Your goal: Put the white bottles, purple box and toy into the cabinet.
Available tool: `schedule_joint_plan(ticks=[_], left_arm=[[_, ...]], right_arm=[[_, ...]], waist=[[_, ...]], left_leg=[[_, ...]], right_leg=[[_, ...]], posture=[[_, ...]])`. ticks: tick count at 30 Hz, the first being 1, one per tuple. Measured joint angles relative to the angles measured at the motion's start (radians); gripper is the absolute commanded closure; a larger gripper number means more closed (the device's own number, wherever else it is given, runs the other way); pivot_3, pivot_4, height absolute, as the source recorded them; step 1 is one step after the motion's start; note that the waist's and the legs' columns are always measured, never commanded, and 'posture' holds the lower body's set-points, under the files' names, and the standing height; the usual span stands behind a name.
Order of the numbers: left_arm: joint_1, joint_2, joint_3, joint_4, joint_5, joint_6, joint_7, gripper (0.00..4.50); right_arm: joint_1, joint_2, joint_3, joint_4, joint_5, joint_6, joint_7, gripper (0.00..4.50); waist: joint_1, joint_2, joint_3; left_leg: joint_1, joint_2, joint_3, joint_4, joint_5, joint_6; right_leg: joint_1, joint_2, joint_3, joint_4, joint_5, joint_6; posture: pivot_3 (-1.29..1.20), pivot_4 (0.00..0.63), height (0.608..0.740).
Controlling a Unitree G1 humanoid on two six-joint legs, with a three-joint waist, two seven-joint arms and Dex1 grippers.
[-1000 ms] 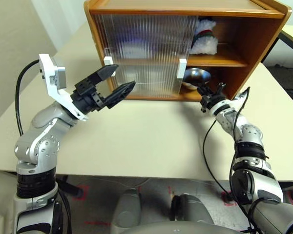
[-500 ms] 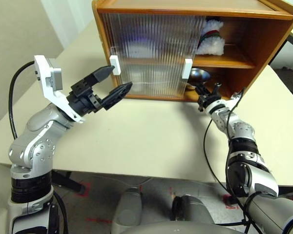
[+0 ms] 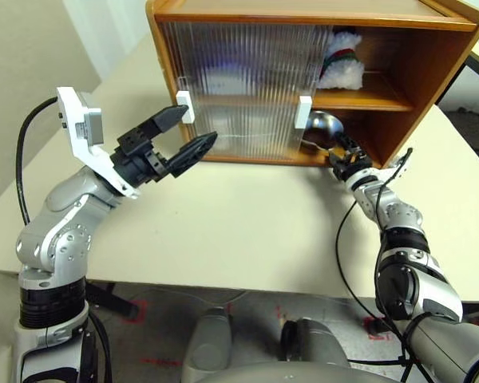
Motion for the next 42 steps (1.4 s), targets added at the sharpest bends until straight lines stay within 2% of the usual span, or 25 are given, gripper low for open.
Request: schedule_joint_plan(ticks=[4, 8, 14, 17, 21, 25, 33, 37, 40, 42], left_arm=[[-0.021, -0.005, -0.018, 0.013, 0.001, -0.008, -0.013, 0.0], [-0.052, -0.022, -0.034, 0.067, 0.008, -0.023, -0.035, 0.0], [-0.095, -0.052, -0.067, 0.133, 0.03, -0.052, -0.078, 0.0], [-0.13, -0.07, -0.091, 0.185, 0.039, -0.07, -0.111, 0.0], [-0.157, -0.082, -0.104, 0.234, 0.056, -0.085, -0.143, 0.0], [-0.174, -0.094, -0.11, 0.247, 0.069, -0.094, -0.16, 0.0], [-0.175, -0.101, -0.117, 0.27, 0.075, -0.099, -0.172, 0.0], [-0.168, -0.1, -0.115, 0.268, 0.075, -0.1, -0.172, 0.0], [-0.153, -0.098, -0.108, 0.263, 0.075, -0.1, -0.172, 0.0], [-0.142, -0.097, -0.102, 0.257, 0.075, -0.1, -0.171, 0.0]], right_arm=[[0.044, 0.004, 0.0, -0.068, 0.0, 0.042, -0.008, 0.04], [0.131, 0.029, 0.0, -0.227, 0.028, 0.117, -0.05, 0.04], [0.279, 0.069, 0.014, -0.498, 0.087, 0.208, -0.1, 0.04], [0.339, -0.01, 0.077, -0.591, 0.058, 0.246, -0.063, 0.04], [0.42, -0.108, 0.204, -0.727, -0.089, 0.191, 0.048, 0.04], [0.498, -0.139, 0.314, -0.784, -0.246, 0.085, 0.133, 0.04], [0.591, -0.191, 0.589, -0.849, -0.711, -0.324, 0.195, 0.04], [0.587, -0.182, 0.645, -0.838, -0.827, -0.458, 0.198, 0.04], [0.568, -0.162, 0.678, -0.826, -0.878, -0.51, 0.188, 0.61], [0.55, -0.144, 0.694, -0.824, -0.906, -0.531, 0.179, 1.29]], waist=[[-0.002, 0.0, 0.0], [-0.003, 0.0, 0.0], [-0.033, 0.001, 0.0], [-0.06, 0.001, 0.0], [-0.102, 0.0, -0.001], [-0.135, 0.0, -0.001], [-0.159, -0.001, -0.001], [-0.159, -0.002, -0.001], [-0.159, -0.003, -0.001], [-0.157, -0.004, -0.002]], left_leg=[[0.0, 0.0, 0.0, 0.0, 0.0, 0.0], [0.0, 0.0, 0.0, 0.0, 0.0, 0.0], [0.0, 0.0, 0.0, 0.0, -0.001, -0.002], [0.0, -0.001, 0.0, 0.001, -0.002, -0.003], [0.0, 0.0, 0.0, 0.001, -0.001, -0.002], [0.001, 0.0, 0.0, 0.0, -0.001, -0.001], [0.001, -0.001, 0.0, 0.001, -0.002, -0.003], [0.001, -0.001, 0.0, 0.001, -0.002, -0.003], [0.001, -0.001, 0.0, 0.001, -0.002, -0.003], [0.001, -0.001, 0.0, 0.001, -0.002, -0.003]], right_leg=[[0.0, 0.0, 0.0, 0.0, 0.0, 0.0], [0.0, 0.0, 0.0, 0.0, 0.0, -0.001], [0.0, 0.0, 0.0, 0.0, 0.0, 0.0], [0.0, -0.001, 0.0, 0.0, 0.0, 0.0], [0.0, 0.0, 0.0, 0.0, -0.001, 0.0], [0.0, 0.0, 0.0, 0.001, -0.001, 0.0], [0.0, 0.0, 0.001, 0.001, 0.0, 0.0], [0.0, 0.0, 0.001, 0.001, 0.0, 0.0], [0.0, 0.0, 0.001, 0.002, 0.0, 0.0], [0.0, 0.0, 0.001, 0.002, 0.0, 0.0]], posture=[[0.19, 0.016, 0.74], [0.15, 0.01, 0.74], [0.07, 0.001, 0.74], [0.05, 0.0, 0.74], [0.02, 0.0, 0.74], [0.01, 0.0, 0.74], [0.03, 0.0, 0.74], [0.05, 0.0, 0.74], [0.06, 0.0, 0.74], [0.08, 0.0, 0.74]])
